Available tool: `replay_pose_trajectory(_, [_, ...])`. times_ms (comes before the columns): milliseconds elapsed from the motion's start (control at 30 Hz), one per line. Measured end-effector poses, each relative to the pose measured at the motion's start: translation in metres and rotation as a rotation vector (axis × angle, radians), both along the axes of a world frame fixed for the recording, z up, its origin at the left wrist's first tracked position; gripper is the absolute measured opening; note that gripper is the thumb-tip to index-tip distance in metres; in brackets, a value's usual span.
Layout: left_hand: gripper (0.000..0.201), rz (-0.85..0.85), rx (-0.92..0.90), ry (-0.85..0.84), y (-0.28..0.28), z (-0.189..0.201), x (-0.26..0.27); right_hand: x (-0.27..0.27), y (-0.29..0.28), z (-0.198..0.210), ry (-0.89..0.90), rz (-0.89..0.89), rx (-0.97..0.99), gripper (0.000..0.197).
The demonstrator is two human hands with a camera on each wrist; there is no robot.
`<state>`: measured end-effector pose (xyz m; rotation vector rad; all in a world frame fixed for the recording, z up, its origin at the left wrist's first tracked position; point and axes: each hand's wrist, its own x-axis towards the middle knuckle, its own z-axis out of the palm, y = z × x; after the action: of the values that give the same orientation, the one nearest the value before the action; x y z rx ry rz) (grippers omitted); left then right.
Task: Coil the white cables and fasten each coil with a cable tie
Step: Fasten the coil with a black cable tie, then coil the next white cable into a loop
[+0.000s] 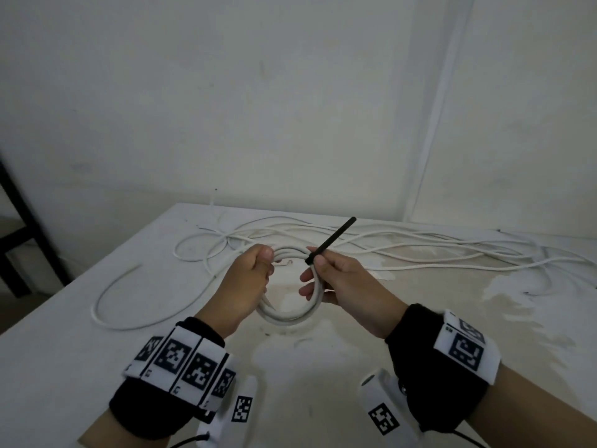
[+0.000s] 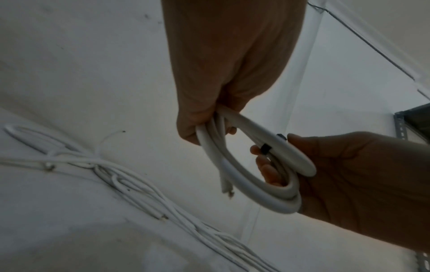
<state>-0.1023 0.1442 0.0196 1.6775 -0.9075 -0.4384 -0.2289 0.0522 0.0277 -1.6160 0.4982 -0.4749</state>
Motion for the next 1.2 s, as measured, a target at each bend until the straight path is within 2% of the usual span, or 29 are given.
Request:
replay_pose_trajectory(133, [0.030,0.070,-0.001,0.043,0.021,-0.002,0.028,0.023,0.000,0.006,-0.009,0.030,0.122,0.028])
replay_pose_trajectory(200, [0.032,0.120,-0.005,0.061,0.033,-0.001,0.043,0.037,-0.004,0.006,0.031,0.005,0.108,0.032])
replay_pose_trajectory(333, [0.033,0.202,0.016,0.083,0.053,-0.005,0.072,0.071,-0.007,-0.003,0.202,0.025,-0.118,0.030])
replay_pose_trajectory(533, [0.033,0.279,0.043,0.105,0.071,-0.013,0.109,0.123,0.004,-0.025,0.434,0.190,-0.584,0.034])
replay_pose_trajectory(733, [0.032,0.305,0.055,0.153,0.088,-0.018,0.133,0.163,0.022,-0.038,0.563,0.403,-0.827,0.039])
replay_pose_trajectory(867, [0.032,0.315,0.094,0.176,0.099,-0.025,0.145,0.177,0.030,-0.048,0.657,0.451,-0.985,0.044])
replay_pose_trajectory(933, [0.033,0.324,0.087,0.190,0.103,-0.025,0.148,0.180,0.030,-0.050,0.713,0.458,-1.123,0.039])
replay_pose_trajectory(1067, [0.033,0.328,0.069,0.189,0.104,-0.023,0.152,0.187,0.027,-0.049,0.721,0.421,-1.290,0.015])
replay_pose_trajectory(1200, [0.033,0.322,0.054,0.180,0.100,-0.019,0.152,0.188,0.019,-0.042,0.698,0.358,-1.376,0.012])
